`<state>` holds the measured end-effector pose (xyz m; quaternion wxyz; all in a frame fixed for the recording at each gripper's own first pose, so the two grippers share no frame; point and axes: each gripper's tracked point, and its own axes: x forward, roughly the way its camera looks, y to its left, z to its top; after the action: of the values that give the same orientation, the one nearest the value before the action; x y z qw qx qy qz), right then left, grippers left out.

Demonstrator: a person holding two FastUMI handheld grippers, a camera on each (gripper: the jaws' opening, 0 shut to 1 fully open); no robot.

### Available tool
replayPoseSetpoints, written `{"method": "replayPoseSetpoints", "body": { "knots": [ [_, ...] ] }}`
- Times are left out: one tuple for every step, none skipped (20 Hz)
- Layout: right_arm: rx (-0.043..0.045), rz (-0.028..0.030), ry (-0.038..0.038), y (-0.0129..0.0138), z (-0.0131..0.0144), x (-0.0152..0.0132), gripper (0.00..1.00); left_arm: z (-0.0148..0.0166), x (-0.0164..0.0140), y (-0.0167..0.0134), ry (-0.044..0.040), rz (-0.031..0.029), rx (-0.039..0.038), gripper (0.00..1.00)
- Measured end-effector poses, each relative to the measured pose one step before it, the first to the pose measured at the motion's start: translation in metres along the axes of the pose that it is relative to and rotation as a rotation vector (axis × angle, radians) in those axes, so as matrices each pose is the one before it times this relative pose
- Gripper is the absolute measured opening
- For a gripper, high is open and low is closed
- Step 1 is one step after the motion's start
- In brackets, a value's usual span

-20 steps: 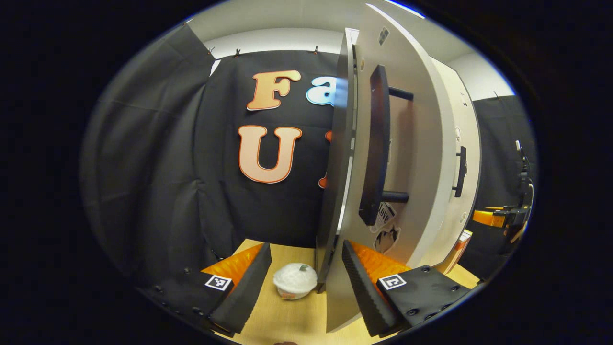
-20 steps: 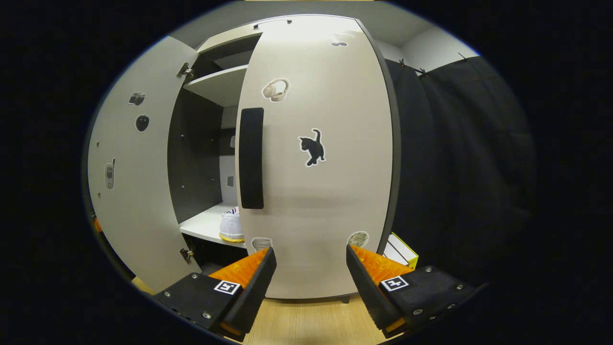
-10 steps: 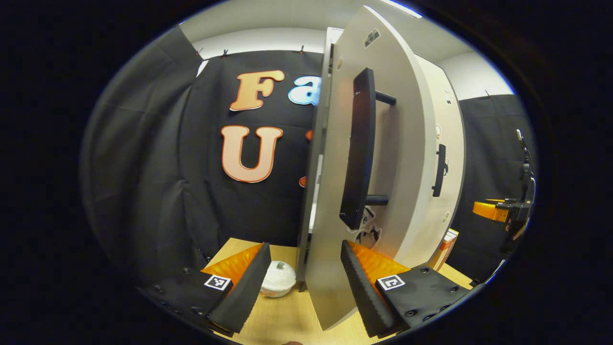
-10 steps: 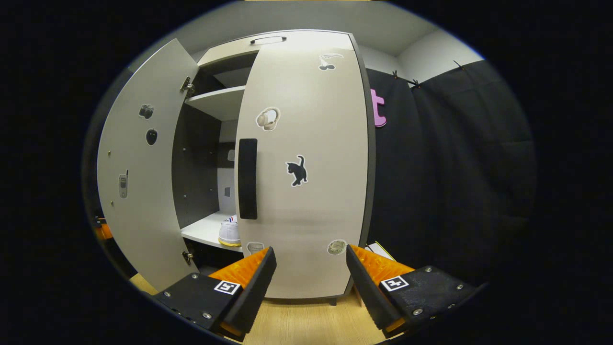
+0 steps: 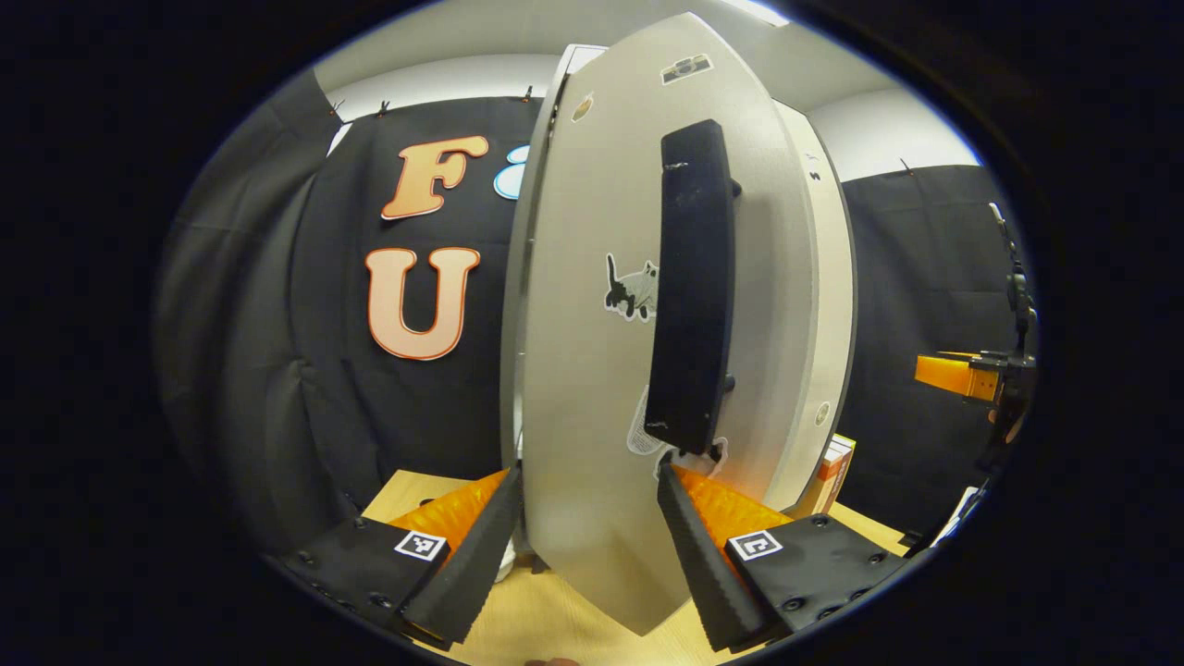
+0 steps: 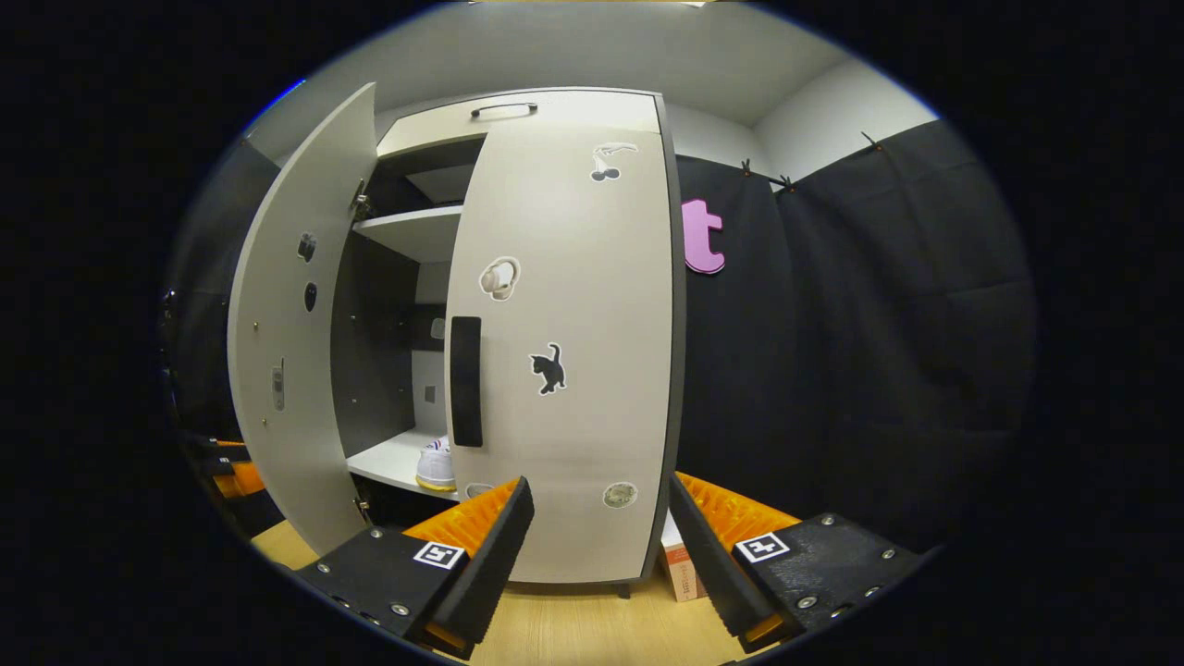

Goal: Grab one shoe with the right hand and put it into the shoe cabinet, grab the other shoe with the left hand and put it into the shoe cabinet; then close the right door with the right hand and the left door with the left hand.

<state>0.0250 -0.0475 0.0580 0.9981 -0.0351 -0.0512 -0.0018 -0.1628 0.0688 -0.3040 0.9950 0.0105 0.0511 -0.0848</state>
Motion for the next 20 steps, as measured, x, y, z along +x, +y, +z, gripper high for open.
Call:
{"method": "replayPoseSetpoints", "body": {
  "knots": [
    [0.00176, -0.00693, -0.00035, -0.00208, 0.00007, -0.00082, 0.91, -0.00032, 0.00397, -0.00670, -0.00082, -0.00924, 0.00020, 0.92],
    [0.00004, -0.00767, -0.00109, -0.00357, -0.00041, -0.00098, 0.91, 0.00063, 0.00561, -0.00649, 0.00067, -0.00914, 0.00928, 0.92],
    [-0.00180, -0.00748, 0.00188, -0.00303, -0.00084, -0.00117, 0.91, 0.00011, 0.00526, -0.00637, -0.00405, -0.00821, 0.01079, 0.93],
    [-0.00231, -0.00656, 0.00277, -0.00290, -0.00070, -0.00191, 0.91, 0.00216, 0.00639, -0.00684, -0.00436, -0.01058, 0.00626, 0.94],
    [-0.00220, -0.00647, 0.00105, -0.00269, -0.00079, -0.00108, 0.91, 0.00161, 0.00625, -0.00574, -0.00237, -0.00761, 0.00669, 0.95],
    [-0.00153, -0.00681, 0.00164, -0.00287, -0.00076, -0.00075, 0.91, 0.00087, 0.00832, -0.00431, 0.00241, -0.00328, 0.00931, 0.95],
    [-0.00055, -0.00553, 0.00174, -0.00185, -0.00083, -0.00142, 0.91, -0.00209, 0.00429, 0.00196, 0.00496, 0.00032, 0.00739, 0.95],
    [0.00021, -0.00585, 0.00031, -0.00220, -0.00017, -0.00083, 0.91, -0.00205, 0.00444, -0.00093, 0.00555, -0.00262, 0.00402, 0.97],
    [-0.00061, -0.00598, 0.00005, -0.00230, 0.00011, -0.00087, 0.91, -0.00030, 0.00430, -0.00243, 0.00294, -0.00328, 0.00058, 0.94],
    [-0.00095, -0.00763, -0.00125, -0.00263, 0.00033, -0.00077, 0.91, 0.00116, 0.00835, -0.00341, 0.00436, -0.00014, 0.00041, 0.95],
    [-0.00235, -0.00689, -0.00006, -0.00249, -0.00034, -0.00027, 0.91, 0.00164, 0.00967, -0.00424, 0.00141, 0.00391, 0.00178, 0.95],
    [-0.00257, -0.00559, 0.00024, -0.00174, -0.00019, -0.00047, 0.91, -0.00016, 0.00875, -0.00039, 0.00001, 0.00774, 0.00333, 0.95],
    [-0.00183, -0.00435, -0.00065, -0.00115, 0.00035, -0.00049, 0.91, -0.00132, 0.00813, 0.00045, 0.00269, 0.00896, 0.00373, 0.95],
    [-0.00225, -0.00350, -0.00135, -0.00125, 0.00064, 0.00006, 0.91, -0.00331, 0.00515, 0.00035, 0.01287, 0.00460, -0.00112, 0.96],
    [-0.00393, -0.00368, -0.00155, -0.00057, 0.00056, 0.00094, 0.91, 0.00027, 0.00382, 0.00012, -0.00685, 0.00212, -0.00485, 0.97],
    [-0.00395, -0.00350, -0.00101, -0.00118, 0.00026, 0.00061, 0.91, -0.00190, 0.00453, 0.00042, 0.00628, 0.00500, -0.00471, 0.99],
    [-0.00222, -0.00203, 0.00029, -0.00059, 0.00056, 0.00043, 0.91, -0.00207, 0.00063, 0.00050, 0.00144, 0.00041, -0.01067, 0.97],
    [0.00008, -0.00088, -0.00121, -0.00039, 0.00049, 0.00169, 0.91, 0.00112, 0.00377, -0.00067, -0.00663, -0.00075, -0.01324, 0.99],
    [0.00257, -0.00048, 0.00124, -0.00030, 0.00094, 0.00177, 0.91, -0.00190, 0.00179, -0.00018, 0.00493, 0.00209, -0.00893, 0.95],
    [0.00493, 0.00166, 0.00223, 0.00022, 0.00044, 0.00330, 0.91, 0.00088, 0.00207, -0.00019, -0.00178, 0.00561, -0.00501, 0.99]
  ]
}}
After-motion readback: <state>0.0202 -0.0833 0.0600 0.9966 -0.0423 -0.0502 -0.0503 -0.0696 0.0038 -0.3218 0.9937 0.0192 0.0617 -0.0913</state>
